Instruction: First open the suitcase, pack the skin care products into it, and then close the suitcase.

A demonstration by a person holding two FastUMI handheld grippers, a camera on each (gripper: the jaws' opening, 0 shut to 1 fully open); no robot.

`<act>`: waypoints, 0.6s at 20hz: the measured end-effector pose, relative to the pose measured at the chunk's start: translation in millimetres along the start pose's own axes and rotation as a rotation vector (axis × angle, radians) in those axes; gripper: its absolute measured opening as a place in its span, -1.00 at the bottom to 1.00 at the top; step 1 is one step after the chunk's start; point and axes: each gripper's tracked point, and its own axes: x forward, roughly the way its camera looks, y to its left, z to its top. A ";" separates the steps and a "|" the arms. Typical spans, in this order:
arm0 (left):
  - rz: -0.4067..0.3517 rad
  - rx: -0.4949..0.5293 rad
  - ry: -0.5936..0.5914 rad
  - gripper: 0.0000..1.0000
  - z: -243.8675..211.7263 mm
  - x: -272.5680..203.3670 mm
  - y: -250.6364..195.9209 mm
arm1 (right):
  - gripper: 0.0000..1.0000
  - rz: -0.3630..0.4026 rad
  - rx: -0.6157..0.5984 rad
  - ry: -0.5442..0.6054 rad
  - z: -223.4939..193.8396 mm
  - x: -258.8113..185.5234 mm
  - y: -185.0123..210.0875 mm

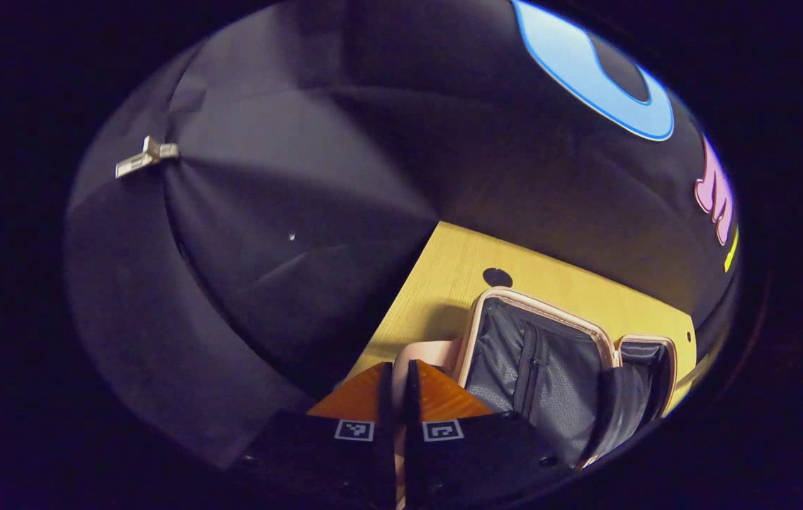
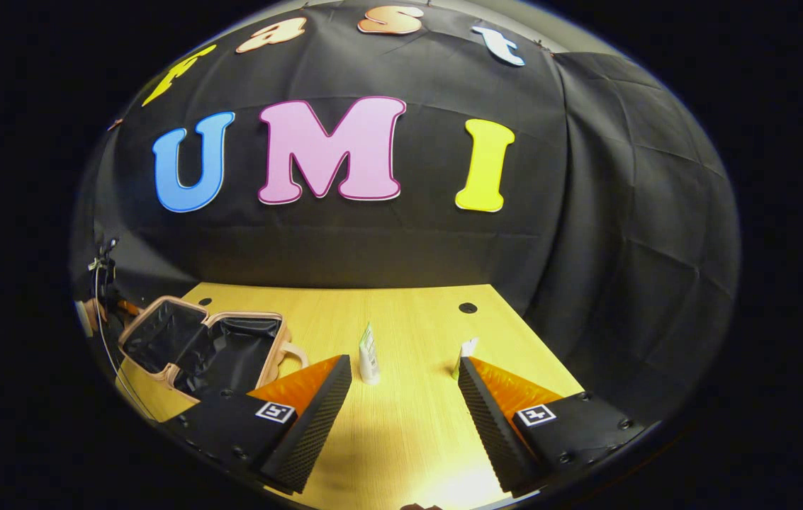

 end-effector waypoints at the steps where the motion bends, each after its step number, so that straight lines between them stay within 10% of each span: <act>1: 0.049 0.010 0.008 -0.74 -2.8 2.0 10.2 | 0.93 -0.011 -0.008 -0.002 0.1 0.3 -1.9; 4: 0.157 0.108 -0.097 -0.24 17.7 -14.3 26.7 | 0.93 -0.032 -0.020 -0.010 1.3 0.6 -10.0; 8: 0.100 0.105 -0.314 0.29 64.1 -98.2 -20.1 | 0.94 -0.040 -0.002 -0.021 4.5 7.4 -15.2; 10: 0.067 0.137 -0.393 0.99 72.2 -141.8 -55.8 | 0.93 -0.044 0.010 -0.039 12.1 11.0 -19.0; 12: 0.028 0.178 -0.454 0.94 73.3 -181.2 -97.1 | 0.93 -0.041 0.011 -0.051 16.8 12.7 -21.9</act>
